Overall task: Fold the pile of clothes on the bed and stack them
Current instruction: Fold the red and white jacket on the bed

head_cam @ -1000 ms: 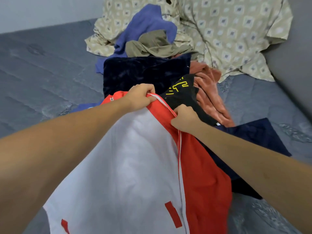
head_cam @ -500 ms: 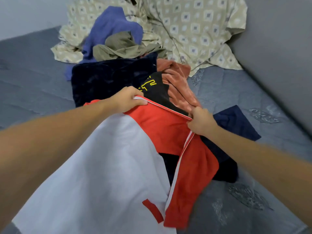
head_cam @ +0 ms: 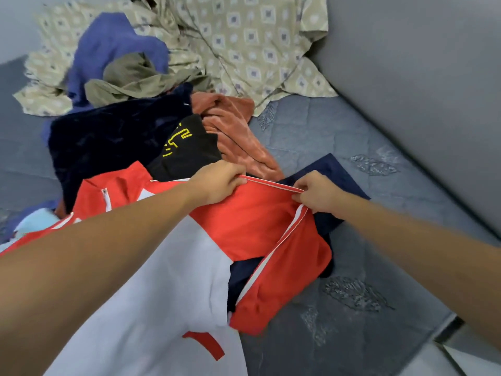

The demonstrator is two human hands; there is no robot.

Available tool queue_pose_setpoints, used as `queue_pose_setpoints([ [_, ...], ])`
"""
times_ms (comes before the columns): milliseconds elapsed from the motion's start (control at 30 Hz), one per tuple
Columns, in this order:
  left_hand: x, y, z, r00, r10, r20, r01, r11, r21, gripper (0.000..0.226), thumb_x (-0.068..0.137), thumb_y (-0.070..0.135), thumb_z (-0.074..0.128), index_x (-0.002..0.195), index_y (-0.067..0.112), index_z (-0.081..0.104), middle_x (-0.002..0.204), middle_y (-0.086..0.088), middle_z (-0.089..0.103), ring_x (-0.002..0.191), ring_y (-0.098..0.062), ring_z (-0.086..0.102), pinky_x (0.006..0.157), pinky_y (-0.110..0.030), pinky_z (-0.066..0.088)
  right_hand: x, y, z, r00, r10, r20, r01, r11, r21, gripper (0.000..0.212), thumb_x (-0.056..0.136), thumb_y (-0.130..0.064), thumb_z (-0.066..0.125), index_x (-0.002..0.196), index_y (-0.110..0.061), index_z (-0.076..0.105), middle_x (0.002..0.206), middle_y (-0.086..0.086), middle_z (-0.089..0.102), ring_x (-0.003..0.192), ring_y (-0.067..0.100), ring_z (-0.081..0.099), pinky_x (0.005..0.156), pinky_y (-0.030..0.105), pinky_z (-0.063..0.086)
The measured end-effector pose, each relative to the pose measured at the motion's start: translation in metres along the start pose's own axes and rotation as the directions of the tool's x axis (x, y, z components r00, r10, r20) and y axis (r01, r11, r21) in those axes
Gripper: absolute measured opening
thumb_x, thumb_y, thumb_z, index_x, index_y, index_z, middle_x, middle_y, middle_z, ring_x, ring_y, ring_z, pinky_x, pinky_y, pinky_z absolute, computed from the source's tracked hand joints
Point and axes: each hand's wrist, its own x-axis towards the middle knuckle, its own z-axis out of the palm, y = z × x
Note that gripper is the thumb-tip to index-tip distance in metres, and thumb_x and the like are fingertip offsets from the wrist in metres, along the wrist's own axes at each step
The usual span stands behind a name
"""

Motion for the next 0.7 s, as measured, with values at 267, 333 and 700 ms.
queue_pose_setpoints([
  [267, 0.035, 0.026, 0.025, 0.999, -0.049, -0.014, 0.049, 0.999, 0.002, 0.034, 0.100, 0.051, 0.062, 0.080, 0.024, 0.057, 0.079, 0.007, 0.055, 0.083, -0.022, 0.054, 0.069, -0.038, 0.042, -0.017, 0.073, -0.045, 0.988, 0.150, 0.036, -0.147, 0.986, -0.077, 0.030, 0.076, 0.006, 0.044, 0.081, 0.002, 0.073, 0.075, 0.017, 0.074, 0.068, 0.035, 0.075, 0.062, 0.047, 0.065],
  [333, 0.043, 0.031, 0.033, 0.999, -0.044, 0.000, 0.044, 0.999, -0.009, 0.039, 0.097, 0.053, 0.064, 0.076, 0.022, 0.055, 0.079, 0.007, 0.057, 0.084, -0.023, 0.057, 0.070, -0.039, 0.043, -0.019, 0.096, -0.054, 0.980, 0.190, 0.050, -0.188, 0.981, -0.052, 0.035, 0.078, 0.009, 0.041, 0.082, -0.004, 0.074, 0.080, 0.016, 0.074, 0.072, 0.035, 0.077, 0.063, 0.044, 0.066],
  [700, 0.079, 0.067, 0.056, 0.997, 0.076, 0.010, -0.076, 0.997, -0.026, 0.067, 0.076, 0.078, 0.067, 0.055, 0.018, 0.047, 0.057, 0.006, 0.053, 0.063, -0.016, 0.054, 0.060, -0.042, 0.043, -0.028, 0.185, -0.087, 0.939, 0.290, 0.187, -0.282, 0.957, -0.071, 0.033, 0.090, 0.012, 0.062, 0.077, -0.018, 0.067, 0.076, 0.005, 0.066, 0.059, 0.013, 0.066, 0.046, 0.025, 0.056],
])
